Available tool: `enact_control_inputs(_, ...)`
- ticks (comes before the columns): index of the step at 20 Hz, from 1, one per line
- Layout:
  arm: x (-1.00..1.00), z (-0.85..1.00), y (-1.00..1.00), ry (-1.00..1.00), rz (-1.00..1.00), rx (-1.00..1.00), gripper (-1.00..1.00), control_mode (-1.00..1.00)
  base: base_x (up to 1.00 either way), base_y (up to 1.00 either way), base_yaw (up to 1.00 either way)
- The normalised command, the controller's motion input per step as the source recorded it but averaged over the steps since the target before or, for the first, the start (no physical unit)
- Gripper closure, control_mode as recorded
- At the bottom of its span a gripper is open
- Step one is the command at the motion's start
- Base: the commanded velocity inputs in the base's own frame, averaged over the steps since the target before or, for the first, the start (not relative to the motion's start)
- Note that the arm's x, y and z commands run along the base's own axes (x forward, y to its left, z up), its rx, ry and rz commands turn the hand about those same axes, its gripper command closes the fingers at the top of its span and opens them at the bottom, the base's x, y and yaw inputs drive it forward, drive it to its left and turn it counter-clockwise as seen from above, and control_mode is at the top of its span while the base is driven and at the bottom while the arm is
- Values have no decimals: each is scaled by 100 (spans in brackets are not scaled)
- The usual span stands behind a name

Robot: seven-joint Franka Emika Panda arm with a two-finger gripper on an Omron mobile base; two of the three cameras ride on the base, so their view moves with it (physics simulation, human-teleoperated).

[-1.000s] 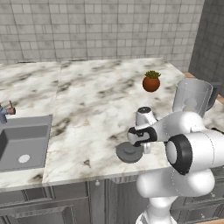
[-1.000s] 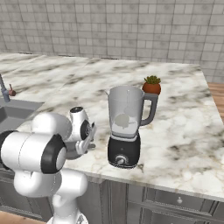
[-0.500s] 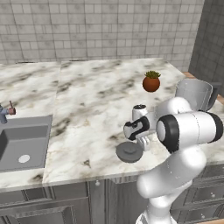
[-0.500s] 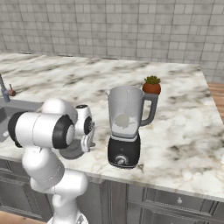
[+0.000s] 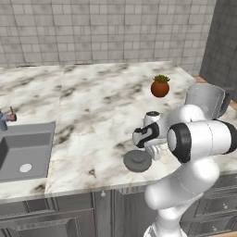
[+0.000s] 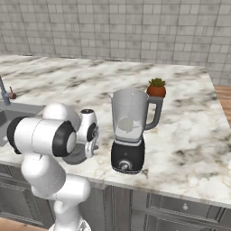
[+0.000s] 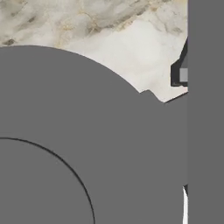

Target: Grab the garlic and lemon from the fridge, place them in the blender, close the lid, and turn on the blender to create a marinade.

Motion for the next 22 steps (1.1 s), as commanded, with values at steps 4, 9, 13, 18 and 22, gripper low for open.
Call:
enact_control_inputs(4, -4, 78, -8, -3, -11, 15, 100, -100, 0, 0, 0)
enact_control_inputs(9, -12, 100, -1, -7, -6, 7, 100, -100, 0, 0, 0)
enact_control_inputs(13, -29, 99, 8, -31, -1, 2, 100, -100, 0, 0, 0)
enact_control_inputs(18, -18, 100, 27, -26, -1, 0, 100, -100, 0, 0, 0)
enact_control_inputs(22, -23, 100, 23, -14, 0, 0, 100, -100, 0, 0, 0)
